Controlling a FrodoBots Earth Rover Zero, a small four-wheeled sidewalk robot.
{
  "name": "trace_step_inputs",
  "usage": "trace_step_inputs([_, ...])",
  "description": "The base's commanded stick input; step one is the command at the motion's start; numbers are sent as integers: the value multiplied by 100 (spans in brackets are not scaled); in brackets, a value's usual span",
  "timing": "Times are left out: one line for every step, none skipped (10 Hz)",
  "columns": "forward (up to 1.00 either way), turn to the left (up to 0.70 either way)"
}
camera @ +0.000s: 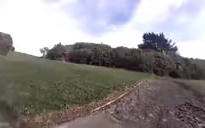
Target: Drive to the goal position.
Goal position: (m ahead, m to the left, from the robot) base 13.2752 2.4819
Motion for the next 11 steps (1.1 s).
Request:
trace_step_inputs([0, -85])
trace_step_inputs([0, -85])
trace_step_inputs([0, -85])
trace_step_inputs([0, -85])
trace_step_inputs([0, -85])
trace_step_inputs([0, -85])
trace_step_inputs([0, -85])
trace_step_inputs([0, -85])
trace_step_inputs([0, -85])
trace_step_inputs([0, -52])
trace_step_inputs([0, -49])
